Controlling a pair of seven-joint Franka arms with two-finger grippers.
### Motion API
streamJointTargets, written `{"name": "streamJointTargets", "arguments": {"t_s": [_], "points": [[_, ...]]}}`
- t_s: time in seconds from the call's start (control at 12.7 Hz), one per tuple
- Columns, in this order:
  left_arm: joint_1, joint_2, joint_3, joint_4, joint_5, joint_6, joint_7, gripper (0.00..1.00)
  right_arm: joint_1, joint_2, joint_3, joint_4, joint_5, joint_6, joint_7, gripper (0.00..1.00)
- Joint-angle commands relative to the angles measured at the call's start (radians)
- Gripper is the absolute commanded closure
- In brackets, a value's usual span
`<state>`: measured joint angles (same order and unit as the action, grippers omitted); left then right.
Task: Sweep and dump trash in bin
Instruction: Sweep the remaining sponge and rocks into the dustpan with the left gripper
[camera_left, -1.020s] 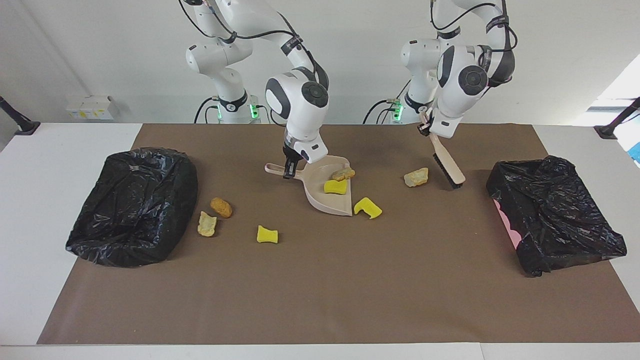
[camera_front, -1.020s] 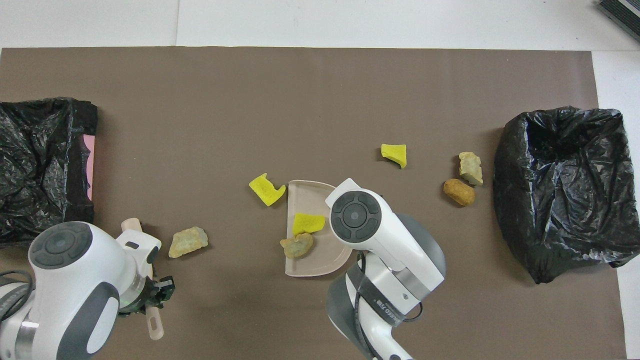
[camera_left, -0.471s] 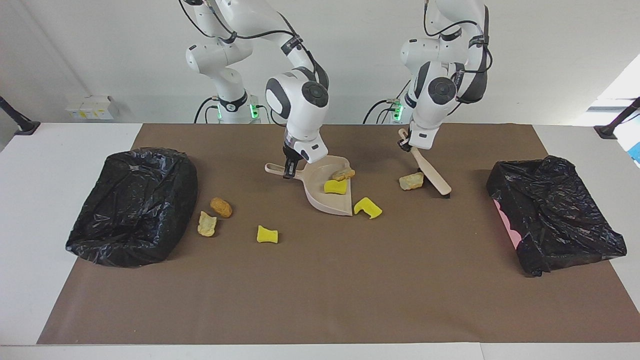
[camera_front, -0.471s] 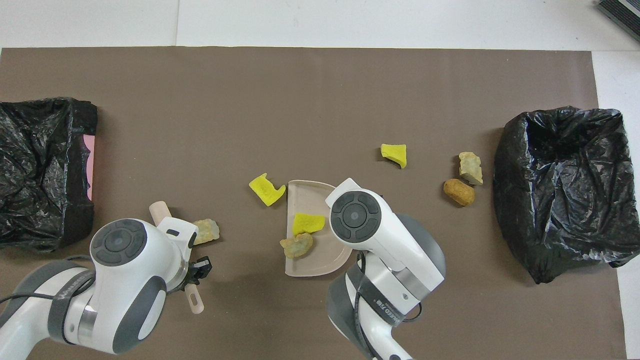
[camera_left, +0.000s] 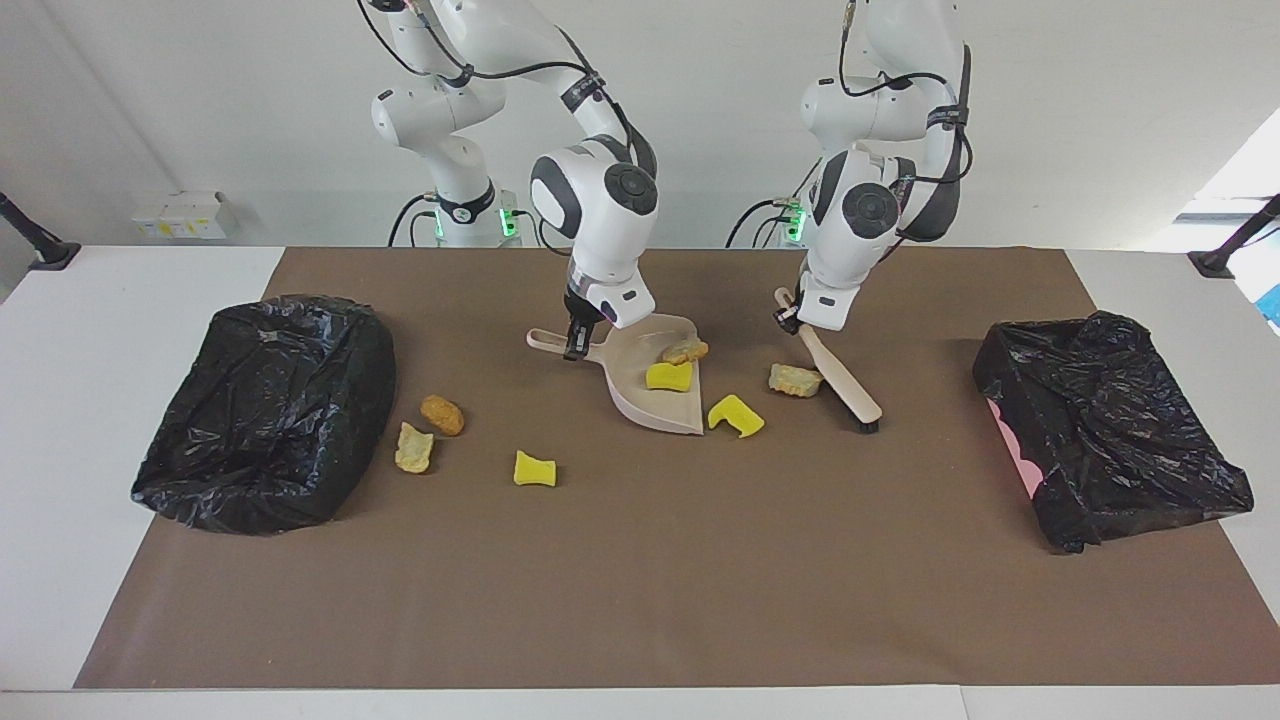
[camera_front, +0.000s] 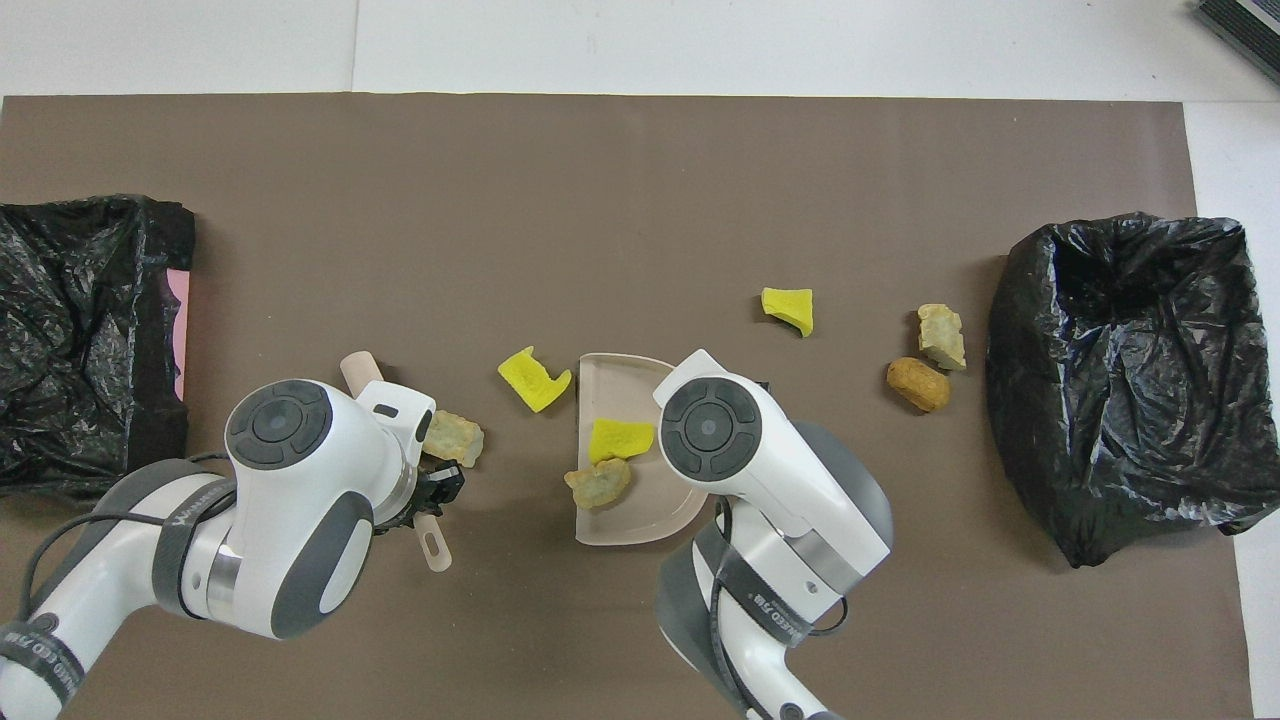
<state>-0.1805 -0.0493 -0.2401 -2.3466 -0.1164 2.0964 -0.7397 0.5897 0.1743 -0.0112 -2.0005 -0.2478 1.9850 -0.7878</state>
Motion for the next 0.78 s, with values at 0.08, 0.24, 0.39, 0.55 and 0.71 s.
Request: {"name": "streamJointTargets", "arguments": {"t_s": [0.08,0.24,0.39,0.55,0.71], "points": [[-0.017,0.088,-0.039,0.064,-0.012,0.097,0.006,1.00,-0.013,0.030,0.005,0.031,-0.038,-0.014,0.042,1.00],[-0.017,0.104,-0.056,0.087,-0.012,0.106,0.074,1.00,-0.013,0.031,0.005,0.031,-0.038,-0.012,0.047,1.00],[-0.017,0.105,-0.090,0.087,-0.012,0.119,0.155,1.00,-0.011,0.030,0.005,0.031,-0.036,-0.015,0.047,1.00],[-0.017,0.105,-0.129,0.087,-0.012,0.142,0.190,1.00,-0.011,0.028,0.007,0.029,-0.035,-0.014,0.047,1.00],[-0.017,0.101,-0.172,0.086,-0.014,0.143,0.221,1.00,-0.011,0.030,0.007,0.028,-0.031,-0.014,0.053,1.00]]}}
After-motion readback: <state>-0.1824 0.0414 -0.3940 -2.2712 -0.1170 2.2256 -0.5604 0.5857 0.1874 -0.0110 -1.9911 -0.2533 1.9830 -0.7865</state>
